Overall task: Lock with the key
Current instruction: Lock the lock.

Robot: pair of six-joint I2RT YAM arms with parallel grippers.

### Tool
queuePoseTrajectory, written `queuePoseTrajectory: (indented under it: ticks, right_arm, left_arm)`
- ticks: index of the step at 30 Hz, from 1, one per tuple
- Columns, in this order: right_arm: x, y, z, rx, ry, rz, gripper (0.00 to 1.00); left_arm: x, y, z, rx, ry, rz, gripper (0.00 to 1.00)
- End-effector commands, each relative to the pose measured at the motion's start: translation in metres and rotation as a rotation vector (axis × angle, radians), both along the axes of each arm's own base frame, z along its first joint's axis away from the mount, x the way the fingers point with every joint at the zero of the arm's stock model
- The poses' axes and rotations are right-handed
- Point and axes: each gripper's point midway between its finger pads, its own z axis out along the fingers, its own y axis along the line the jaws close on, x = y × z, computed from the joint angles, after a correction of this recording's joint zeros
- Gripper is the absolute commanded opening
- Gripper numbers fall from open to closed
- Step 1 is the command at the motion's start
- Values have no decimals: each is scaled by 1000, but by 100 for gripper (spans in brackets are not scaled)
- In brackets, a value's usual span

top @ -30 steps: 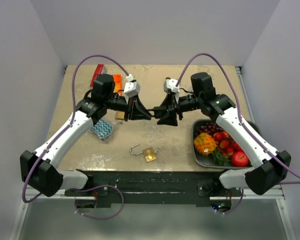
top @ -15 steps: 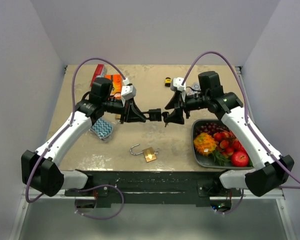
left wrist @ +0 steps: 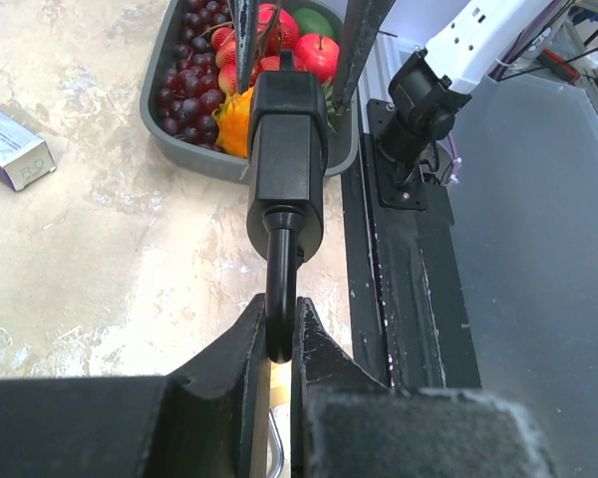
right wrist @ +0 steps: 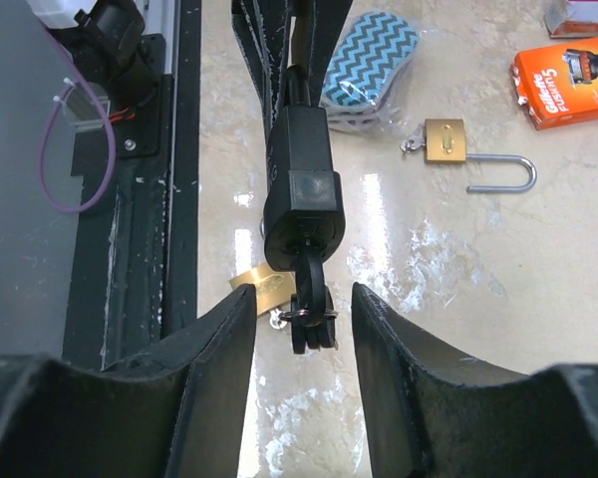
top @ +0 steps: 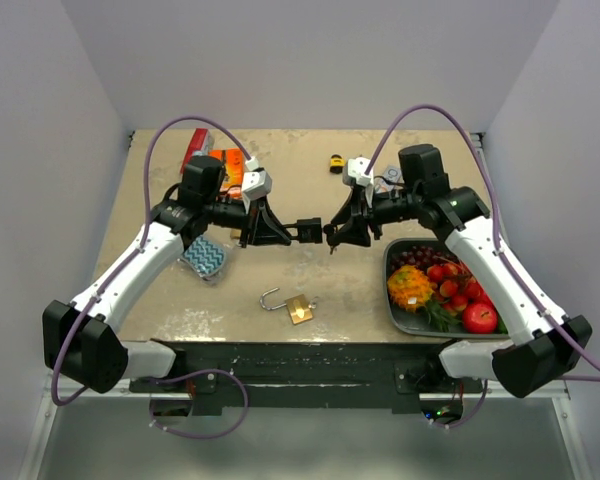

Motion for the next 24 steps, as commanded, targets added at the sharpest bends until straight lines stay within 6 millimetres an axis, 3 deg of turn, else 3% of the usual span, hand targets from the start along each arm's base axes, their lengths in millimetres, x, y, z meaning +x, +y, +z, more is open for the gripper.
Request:
queuePoseTrajectory:
  ticks: [1,6,7,8,9,13,18,22,24]
  right_arm:
    - [7,3,1,8,-11,-10,45]
    - [8,4,-2,7,0,-7,32]
    - [8,4,-3,7,7,-4,25]
    - [7,4,-2,3,17,-2,10]
    - [7,4,-3,-3,25,-6,2]
    - [4,-4,-2,-4,93,-13,0]
    - [9,-29,-4,-22,89,-59,0]
    - [21,-47,-8,-54,73,-100,0]
    - [37,-60,-11,-56,89,-154,0]
  left_arm:
    - [-4,-2,27,-72,-118,-55,0]
    - [-3,-2,26,-71,-120,-54,0]
    - [-3,-2,26,-71,-120,-54,0]
    - [-2,-2,27,-73,-123,-53,0]
    - [-2,-2,27,-72,-126,-54,0]
    - [-3,2,19,-42,-138,-55,0]
    - [1,18,4,-13,-131,-38,0]
    - [5,30,-4,7,-130,-27,0]
    - [7,37,-9,20,-111,-11,0]
